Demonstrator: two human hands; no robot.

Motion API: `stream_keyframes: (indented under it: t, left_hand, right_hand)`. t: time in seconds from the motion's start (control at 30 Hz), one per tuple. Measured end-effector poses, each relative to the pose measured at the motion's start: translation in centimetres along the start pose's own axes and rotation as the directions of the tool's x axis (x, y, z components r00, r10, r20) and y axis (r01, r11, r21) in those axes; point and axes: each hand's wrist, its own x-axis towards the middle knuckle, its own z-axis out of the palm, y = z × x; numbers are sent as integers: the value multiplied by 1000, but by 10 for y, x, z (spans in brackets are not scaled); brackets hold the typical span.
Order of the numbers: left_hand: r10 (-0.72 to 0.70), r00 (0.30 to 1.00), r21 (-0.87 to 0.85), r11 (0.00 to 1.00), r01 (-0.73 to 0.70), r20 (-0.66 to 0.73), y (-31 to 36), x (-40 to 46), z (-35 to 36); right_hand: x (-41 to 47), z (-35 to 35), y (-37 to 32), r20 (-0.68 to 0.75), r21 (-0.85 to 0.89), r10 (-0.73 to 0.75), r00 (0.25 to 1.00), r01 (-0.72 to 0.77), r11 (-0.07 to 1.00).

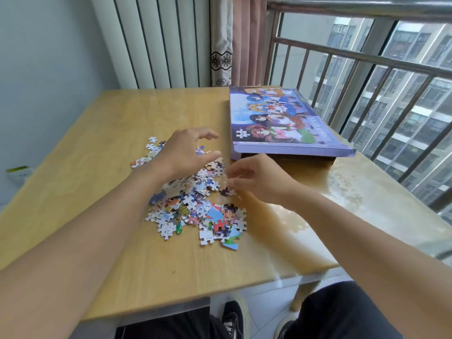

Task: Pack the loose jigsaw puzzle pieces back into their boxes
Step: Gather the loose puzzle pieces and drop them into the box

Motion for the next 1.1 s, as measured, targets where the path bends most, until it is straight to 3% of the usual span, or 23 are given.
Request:
stream_keyframes:
  t: [0.07, 0.13, 0.2, 0.3, 0.5, 0.63, 0.8, 0.97, 1.1]
  left_hand:
    - [-64, 998, 95, 993, 66, -24, -11, -17, -16]
    - [-195, 981, 267, 946, 186, 8, -30, -36, -29]
    - [-368, 926, 333, 886, 323, 79, -45, -56, -30]
    - [-428, 901, 198, 891, 409, 66, -56, -81, -9]
    - [-221, 973, -28, 975, 219, -68, -28, -93, 12]
    - [-241, 962, -223, 952, 209, -126, -18, -89, 18]
    - [-386, 918, -653, 720, 235, -95, -10, -79, 18]
    - [-384, 910, -710, 684, 166, -157, -10, -69, 13]
    - [-446, 884, -854, 506, 122, -138, 2, -58, 14]
  right_hand:
    - [0, -2, -10, -30, 11, 23, 999, -22, 1000]
    - [3, 3, -21, 0, -101, 51, 999, -50, 994]
    - [6, 13, -37, 34, -227, 155, 987, -144, 963]
    - [14, 27, -61, 49, -154, 312, 949, -301, 941]
    - [27, 44, -91, 188, 227, 447, 874, -482, 846]
    - [33, 43, -95, 273, 422, 498, 823, -567, 707]
    - [46, 48, -86, 353, 579, 484, 800, -594, 559]
    - [49, 50, -74, 402, 677, 456, 794, -593, 435]
    - [54, 55, -60, 440, 706, 414, 797, -592, 389]
